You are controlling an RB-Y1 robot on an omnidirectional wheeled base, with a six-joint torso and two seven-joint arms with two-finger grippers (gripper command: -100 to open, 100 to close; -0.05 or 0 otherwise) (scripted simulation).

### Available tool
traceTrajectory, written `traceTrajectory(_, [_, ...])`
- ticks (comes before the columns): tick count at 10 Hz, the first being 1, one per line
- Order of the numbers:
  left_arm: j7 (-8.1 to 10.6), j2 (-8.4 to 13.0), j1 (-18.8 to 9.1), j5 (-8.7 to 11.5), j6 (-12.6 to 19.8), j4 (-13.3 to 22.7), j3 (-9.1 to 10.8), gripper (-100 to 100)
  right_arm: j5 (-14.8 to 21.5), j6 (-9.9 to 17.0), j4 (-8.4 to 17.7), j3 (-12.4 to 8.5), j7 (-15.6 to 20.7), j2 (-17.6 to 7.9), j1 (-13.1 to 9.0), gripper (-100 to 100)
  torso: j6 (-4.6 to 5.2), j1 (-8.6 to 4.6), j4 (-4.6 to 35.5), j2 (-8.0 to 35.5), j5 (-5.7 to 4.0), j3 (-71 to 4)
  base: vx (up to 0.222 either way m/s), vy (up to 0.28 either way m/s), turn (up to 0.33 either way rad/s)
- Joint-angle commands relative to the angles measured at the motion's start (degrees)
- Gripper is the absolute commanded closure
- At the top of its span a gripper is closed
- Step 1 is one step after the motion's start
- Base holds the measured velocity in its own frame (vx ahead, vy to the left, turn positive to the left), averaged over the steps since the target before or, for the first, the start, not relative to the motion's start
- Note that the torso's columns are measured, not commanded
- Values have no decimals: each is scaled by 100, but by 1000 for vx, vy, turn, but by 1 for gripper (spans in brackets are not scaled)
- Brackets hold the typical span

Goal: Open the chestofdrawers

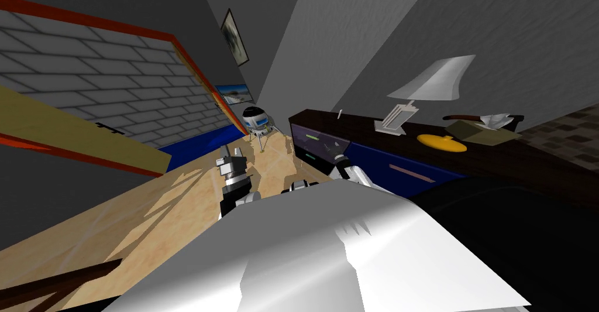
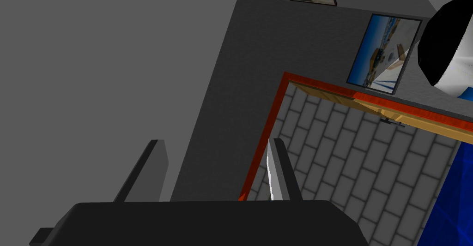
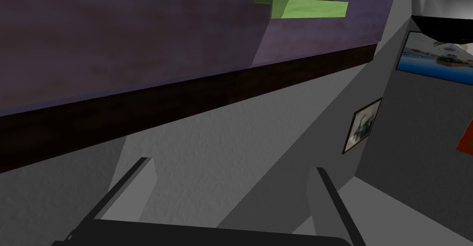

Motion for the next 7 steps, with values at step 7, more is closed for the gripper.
traceTrajectory(7, [0,0,0,0,0,0,0,0,1472,645,500,-212,394,26,-143,-100,1,3,-2,-9,0,-3,97,72,-45])
